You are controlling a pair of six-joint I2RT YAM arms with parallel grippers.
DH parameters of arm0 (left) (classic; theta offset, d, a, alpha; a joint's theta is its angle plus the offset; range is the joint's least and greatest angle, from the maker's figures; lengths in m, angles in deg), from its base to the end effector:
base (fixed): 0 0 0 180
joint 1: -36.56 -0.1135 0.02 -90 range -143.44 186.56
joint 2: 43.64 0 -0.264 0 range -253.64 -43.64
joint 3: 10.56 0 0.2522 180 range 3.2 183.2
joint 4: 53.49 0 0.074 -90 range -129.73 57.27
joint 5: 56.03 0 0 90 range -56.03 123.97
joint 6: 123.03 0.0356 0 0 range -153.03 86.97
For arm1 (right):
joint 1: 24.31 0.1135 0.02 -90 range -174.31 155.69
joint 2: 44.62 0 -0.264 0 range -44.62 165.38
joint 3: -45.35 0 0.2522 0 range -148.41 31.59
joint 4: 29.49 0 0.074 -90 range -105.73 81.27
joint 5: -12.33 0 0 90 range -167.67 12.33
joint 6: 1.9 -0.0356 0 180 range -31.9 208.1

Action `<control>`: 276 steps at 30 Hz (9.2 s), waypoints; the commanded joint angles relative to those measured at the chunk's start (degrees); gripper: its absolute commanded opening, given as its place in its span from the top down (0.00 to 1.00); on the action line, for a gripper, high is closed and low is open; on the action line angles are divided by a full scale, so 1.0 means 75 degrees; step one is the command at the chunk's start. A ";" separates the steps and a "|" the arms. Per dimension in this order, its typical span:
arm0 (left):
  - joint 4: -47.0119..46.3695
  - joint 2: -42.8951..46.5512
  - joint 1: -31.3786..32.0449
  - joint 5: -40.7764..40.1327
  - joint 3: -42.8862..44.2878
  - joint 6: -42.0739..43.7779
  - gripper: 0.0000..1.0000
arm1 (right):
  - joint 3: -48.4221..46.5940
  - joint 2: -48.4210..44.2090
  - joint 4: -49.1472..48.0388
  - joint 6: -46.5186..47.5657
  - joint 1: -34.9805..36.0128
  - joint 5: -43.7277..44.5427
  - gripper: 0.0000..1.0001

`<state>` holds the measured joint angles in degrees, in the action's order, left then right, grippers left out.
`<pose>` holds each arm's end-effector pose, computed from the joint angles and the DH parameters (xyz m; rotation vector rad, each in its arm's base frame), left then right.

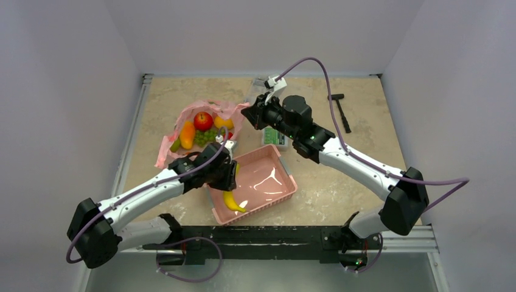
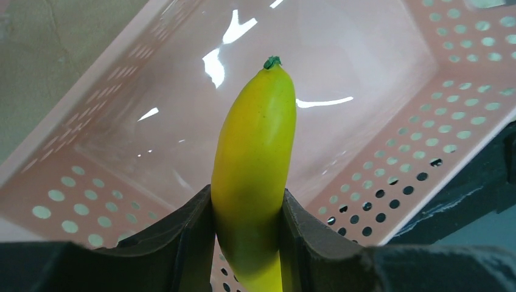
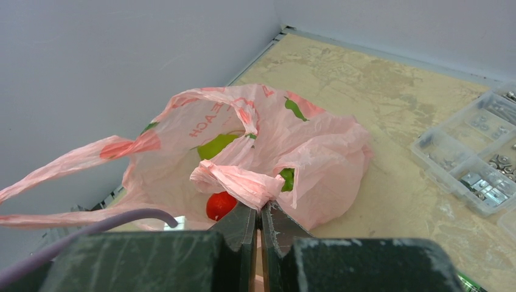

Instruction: Take the fake fruits out of the plastic bag

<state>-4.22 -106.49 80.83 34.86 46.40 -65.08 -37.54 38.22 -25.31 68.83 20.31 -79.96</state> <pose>0.1521 -0.1491 0.2326 0.2856 2.6082 -0.5247 0.2471 0.2459 0.3678 -0.4081 1.6691 0.8749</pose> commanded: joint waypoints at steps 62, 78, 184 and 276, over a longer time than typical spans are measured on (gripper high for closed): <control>-0.2560 -0.0324 -0.2008 -0.4140 -0.0050 -0.0950 0.49 | 0.0460 -0.0475 -0.0502 -0.0723 0.0238 -0.0858 1.00; -0.2274 0.0290 -0.2266 -0.5415 -0.1187 -0.2179 0.52 | 0.0504 0.0005 -0.0948 -0.0592 0.0244 -0.1434 1.00; -0.0533 0.2626 -0.3231 -0.1034 0.0882 -0.0761 0.94 | 0.0347 -0.1078 0.0260 0.0113 -0.0195 -0.0981 1.00; -0.2570 0.0892 -0.2089 -0.2548 0.0539 -0.0795 0.50 | -0.0053 -0.1028 0.0176 -0.2200 -0.0206 -0.0303 1.00</control>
<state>-17.25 -96.72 67.65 9.37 50.05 -70.92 -33.34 29.87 -20.92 54.65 19.02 -83.15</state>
